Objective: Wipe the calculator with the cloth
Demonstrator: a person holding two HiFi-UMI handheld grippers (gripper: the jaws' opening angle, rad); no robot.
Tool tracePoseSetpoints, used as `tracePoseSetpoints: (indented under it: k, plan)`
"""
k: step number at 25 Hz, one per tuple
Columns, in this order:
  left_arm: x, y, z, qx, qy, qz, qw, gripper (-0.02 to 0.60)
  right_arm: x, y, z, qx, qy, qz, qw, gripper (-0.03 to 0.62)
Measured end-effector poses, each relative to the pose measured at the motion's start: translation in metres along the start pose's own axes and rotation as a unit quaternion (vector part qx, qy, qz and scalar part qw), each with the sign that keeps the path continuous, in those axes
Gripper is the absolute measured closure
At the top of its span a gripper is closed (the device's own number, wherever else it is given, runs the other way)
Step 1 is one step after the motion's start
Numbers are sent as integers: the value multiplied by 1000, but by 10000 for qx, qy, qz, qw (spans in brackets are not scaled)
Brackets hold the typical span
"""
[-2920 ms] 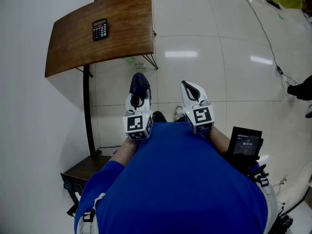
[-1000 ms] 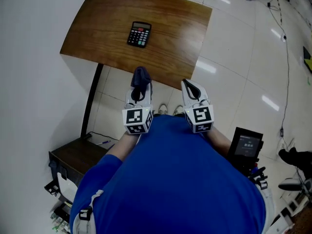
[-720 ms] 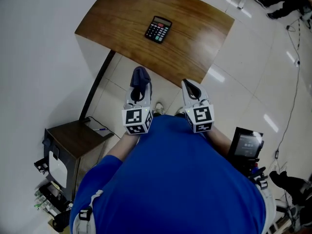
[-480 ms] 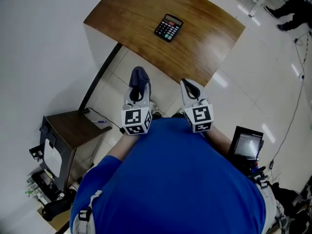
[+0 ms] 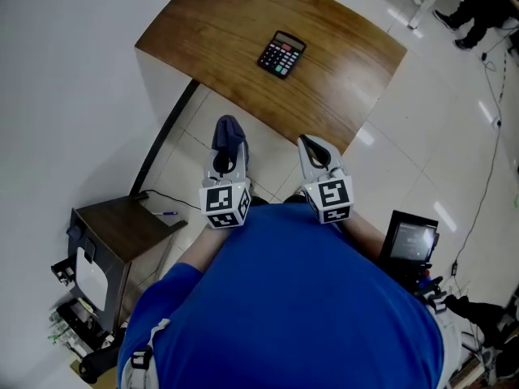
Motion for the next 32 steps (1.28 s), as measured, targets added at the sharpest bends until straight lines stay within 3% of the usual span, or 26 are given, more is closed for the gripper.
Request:
tracePoseSetpoints:
  k: [6,11,16,21,28,32]
  plan:
    - [-33,8,39,18,-507,-47,9987,518,-34,8,10,-12,-508,110,9986,592]
    - [-58,16,96,-16,-1170,-81,9931,518,-70,21,45,-93,-1147,213,9931,592]
    - [-94,47,103,-159,-1673,-30,9858,520,-87,43,30,-296,-1649,252,9855,591]
    - [-134,-1,150,-219,-2268,67,9737,519,-136,15,48,-443,-2377,283,9699,592]
    - [-165,1,143,-219,-2521,121,9674,520,-140,21,30,-504,-2721,269,9606,592]
    - [-168,10,144,-231,-2553,115,9665,520,-144,22,32,-600,-2679,302,9611,592]
Point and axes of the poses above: the fingertips, and each gripper's own axes: x backward along the fingers, z to its left, y out of its top, the point moved 5 cm from there along x, backward along the fingers, and after that the axes turned 6 degrees about -y, right-handed, at the moved point
